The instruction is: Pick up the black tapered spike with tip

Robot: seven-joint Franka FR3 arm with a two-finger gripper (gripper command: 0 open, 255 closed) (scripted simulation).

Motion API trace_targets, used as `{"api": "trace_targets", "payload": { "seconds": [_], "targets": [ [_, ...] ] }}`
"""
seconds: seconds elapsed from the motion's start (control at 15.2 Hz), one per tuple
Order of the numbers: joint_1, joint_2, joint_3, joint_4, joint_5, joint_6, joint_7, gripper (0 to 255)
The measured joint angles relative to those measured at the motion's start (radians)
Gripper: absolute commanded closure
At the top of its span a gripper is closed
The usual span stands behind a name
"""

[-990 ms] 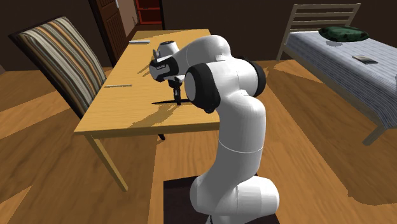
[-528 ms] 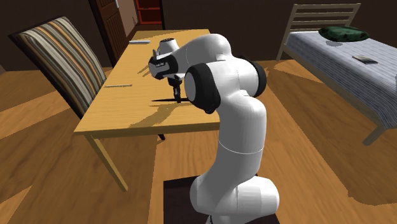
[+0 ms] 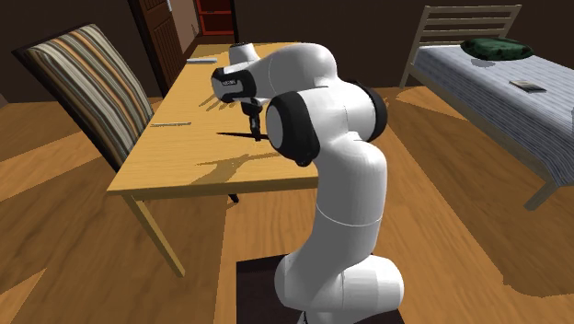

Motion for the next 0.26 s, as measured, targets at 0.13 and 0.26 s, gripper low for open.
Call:
{"api": "trace_targets", "payload": {
  "seconds": [0.13, 0.26],
  "targets": [
    [0.0, -0.006, 0.002, 0.023, 0.004, -0.028, -0.005, 255],
    [0.0, -0.01, 0.002, 0.04, 0.007, -0.048, -0.009, 255]
  ]
}}
